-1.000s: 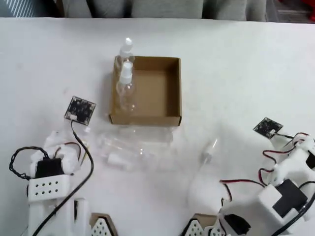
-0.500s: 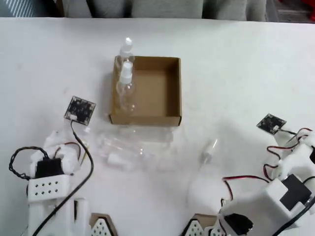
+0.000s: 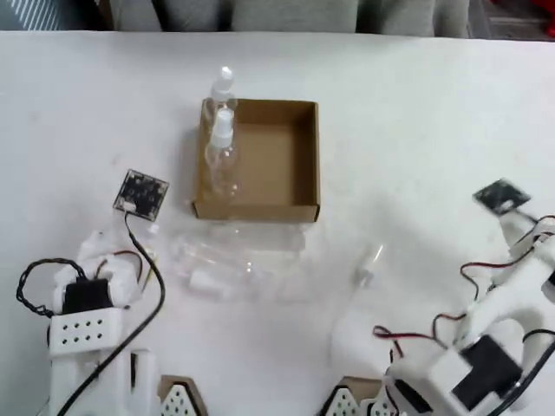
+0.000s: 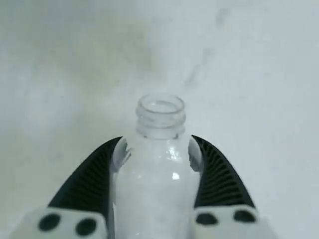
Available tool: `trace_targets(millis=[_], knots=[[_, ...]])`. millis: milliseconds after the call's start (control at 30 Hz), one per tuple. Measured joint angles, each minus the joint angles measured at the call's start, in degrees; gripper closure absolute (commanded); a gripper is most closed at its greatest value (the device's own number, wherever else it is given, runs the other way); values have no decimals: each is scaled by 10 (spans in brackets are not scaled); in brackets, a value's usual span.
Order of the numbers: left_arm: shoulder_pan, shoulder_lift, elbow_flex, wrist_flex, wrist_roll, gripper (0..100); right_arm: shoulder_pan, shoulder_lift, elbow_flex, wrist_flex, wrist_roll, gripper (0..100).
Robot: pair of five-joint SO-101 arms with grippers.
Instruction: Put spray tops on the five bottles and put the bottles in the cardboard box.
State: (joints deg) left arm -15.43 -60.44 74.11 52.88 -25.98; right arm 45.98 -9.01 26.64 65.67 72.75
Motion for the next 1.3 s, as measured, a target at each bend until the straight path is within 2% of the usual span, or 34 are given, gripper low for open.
trace_targets(millis=[300, 433, 633, 800, 967, 1100, 1300], knots=[[0, 0, 0, 0, 0, 980, -74, -18, 0, 0, -341, 978], [0, 0, 0, 0, 0, 980, -141, 39, 0, 0, -450, 981], [0, 0, 0, 0, 0, 980, -287, 66, -22, 0, -485, 981], [0, 0, 0, 0, 0, 980, -358, 8, -74, -6, -499, 981], [0, 0, 0, 0, 0, 980, -402, -87, -66, -50, -611, 981], [0, 0, 0, 0, 0, 980, -436, -139, 9, -112, -674, 981], [0, 0, 0, 0, 0, 980, -465, -200, 149, -286, -687, 981]])
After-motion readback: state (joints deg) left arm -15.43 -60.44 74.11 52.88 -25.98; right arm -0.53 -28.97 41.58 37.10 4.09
